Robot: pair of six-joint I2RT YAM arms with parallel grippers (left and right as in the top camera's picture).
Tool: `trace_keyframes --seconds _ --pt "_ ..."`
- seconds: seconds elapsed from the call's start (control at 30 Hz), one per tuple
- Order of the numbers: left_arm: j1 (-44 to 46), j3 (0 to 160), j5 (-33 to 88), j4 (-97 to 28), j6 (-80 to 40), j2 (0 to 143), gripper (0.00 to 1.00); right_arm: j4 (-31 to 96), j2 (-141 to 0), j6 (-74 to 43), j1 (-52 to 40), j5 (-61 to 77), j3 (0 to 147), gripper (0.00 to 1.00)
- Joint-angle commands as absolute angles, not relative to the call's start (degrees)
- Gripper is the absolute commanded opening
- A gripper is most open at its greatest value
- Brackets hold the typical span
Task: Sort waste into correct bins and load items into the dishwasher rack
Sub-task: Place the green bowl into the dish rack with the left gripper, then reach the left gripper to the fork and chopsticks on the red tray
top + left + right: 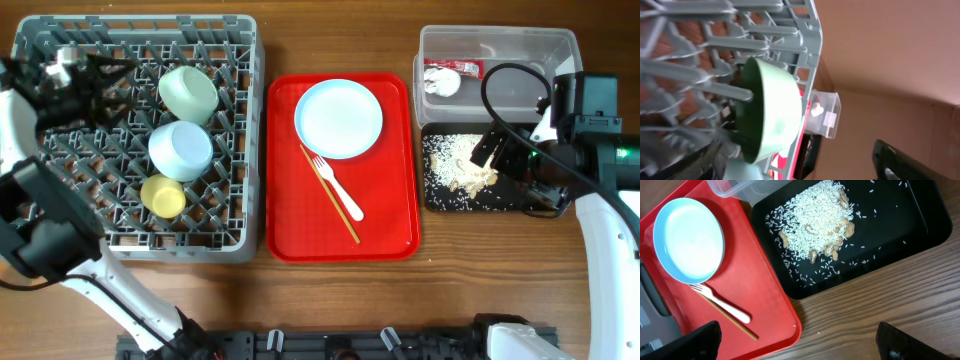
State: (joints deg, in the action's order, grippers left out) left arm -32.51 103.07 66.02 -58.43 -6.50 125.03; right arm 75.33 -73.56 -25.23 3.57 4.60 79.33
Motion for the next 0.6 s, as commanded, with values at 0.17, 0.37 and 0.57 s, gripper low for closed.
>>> trace_keyframes --seconds 0.17,0.37,0.57 --pt "-29.8 103.2 52.2 -64.8 -2.0 111.4 1.00 75.1 -72.9 -24.2 3.6 3.4 79.9 1.00" --pt "-12.2 103.2 23.8 -72.3 -9.2 101.3 1.00 75.5 -72.9 -24.1 3.6 3.4 79.9 1.00" --pt "7.2 103.1 16.2 -75.7 -18.4 100.1 1.00 75.6 -72.9 -24.0 3.6 3.4 79.9 1.00"
